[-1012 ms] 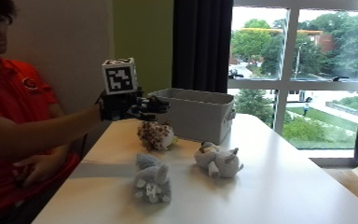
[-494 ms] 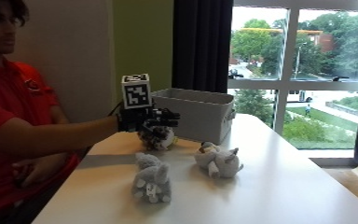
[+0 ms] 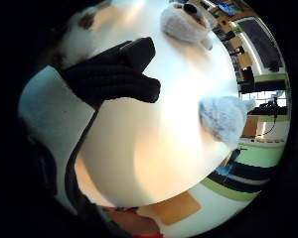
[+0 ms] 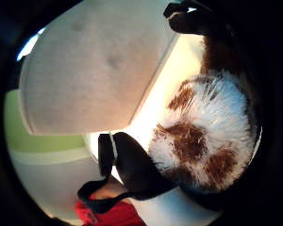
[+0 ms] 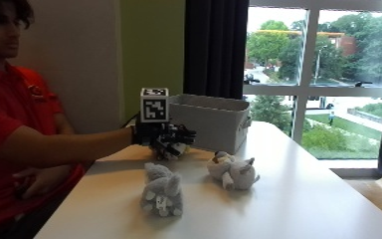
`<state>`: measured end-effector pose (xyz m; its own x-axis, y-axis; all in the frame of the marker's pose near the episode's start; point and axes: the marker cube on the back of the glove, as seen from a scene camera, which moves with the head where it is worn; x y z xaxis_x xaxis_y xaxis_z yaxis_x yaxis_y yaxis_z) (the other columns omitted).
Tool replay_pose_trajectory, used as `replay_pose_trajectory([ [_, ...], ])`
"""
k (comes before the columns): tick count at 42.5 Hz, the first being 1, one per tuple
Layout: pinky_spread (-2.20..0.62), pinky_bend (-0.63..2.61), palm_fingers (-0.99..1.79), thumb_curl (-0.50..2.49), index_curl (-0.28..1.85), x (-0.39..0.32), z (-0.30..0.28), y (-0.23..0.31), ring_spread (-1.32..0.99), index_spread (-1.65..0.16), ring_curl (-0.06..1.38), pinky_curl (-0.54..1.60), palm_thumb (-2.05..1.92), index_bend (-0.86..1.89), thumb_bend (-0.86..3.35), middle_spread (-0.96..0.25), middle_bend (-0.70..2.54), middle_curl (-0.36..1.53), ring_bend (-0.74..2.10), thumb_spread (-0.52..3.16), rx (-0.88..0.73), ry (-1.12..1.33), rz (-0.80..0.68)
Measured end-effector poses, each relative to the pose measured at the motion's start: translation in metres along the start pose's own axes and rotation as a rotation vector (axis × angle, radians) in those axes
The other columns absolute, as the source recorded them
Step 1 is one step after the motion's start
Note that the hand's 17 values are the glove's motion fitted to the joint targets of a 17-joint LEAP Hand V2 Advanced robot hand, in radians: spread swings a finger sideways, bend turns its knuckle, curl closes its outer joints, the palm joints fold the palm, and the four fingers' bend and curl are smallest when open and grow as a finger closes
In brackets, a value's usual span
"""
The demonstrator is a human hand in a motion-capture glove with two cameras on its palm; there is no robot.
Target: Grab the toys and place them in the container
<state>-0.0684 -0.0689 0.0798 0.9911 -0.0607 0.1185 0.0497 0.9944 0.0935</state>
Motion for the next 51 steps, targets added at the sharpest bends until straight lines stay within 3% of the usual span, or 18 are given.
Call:
replay_pose_trajectory([
  [33,0.08,1.16,0.06,0.16,0.43,-0.008,0.016,-0.002,0.02,-0.44,0.19,0.38,-0.09,0.44,-0.07,-0.07,0.13,0.23,0.19,0.96,-0.123,0.042,0.008],
  [44,-0.04,1.14,0.23,0.21,0.47,-0.008,0.014,-0.001,-0.03,-0.43,0.28,0.36,0.01,0.56,-0.01,-0.06,0.08,0.16,0.54,1.05,-0.23,0.183,0.012],
  [49,-0.1,1.09,0.33,0.25,0.5,0.01,0.015,-0.007,-0.09,-0.42,0.31,0.34,0.09,0.64,0.02,-0.09,0.14,0.15,0.65,1.11,-0.224,0.391,0.123],
  [51,-0.15,1.08,0.41,0.27,0.51,0.009,0.015,-0.007,-0.11,-0.41,0.31,0.34,0.13,0.64,0.04,-0.11,0.19,0.17,0.66,1.14,-0.221,0.385,0.092],
])
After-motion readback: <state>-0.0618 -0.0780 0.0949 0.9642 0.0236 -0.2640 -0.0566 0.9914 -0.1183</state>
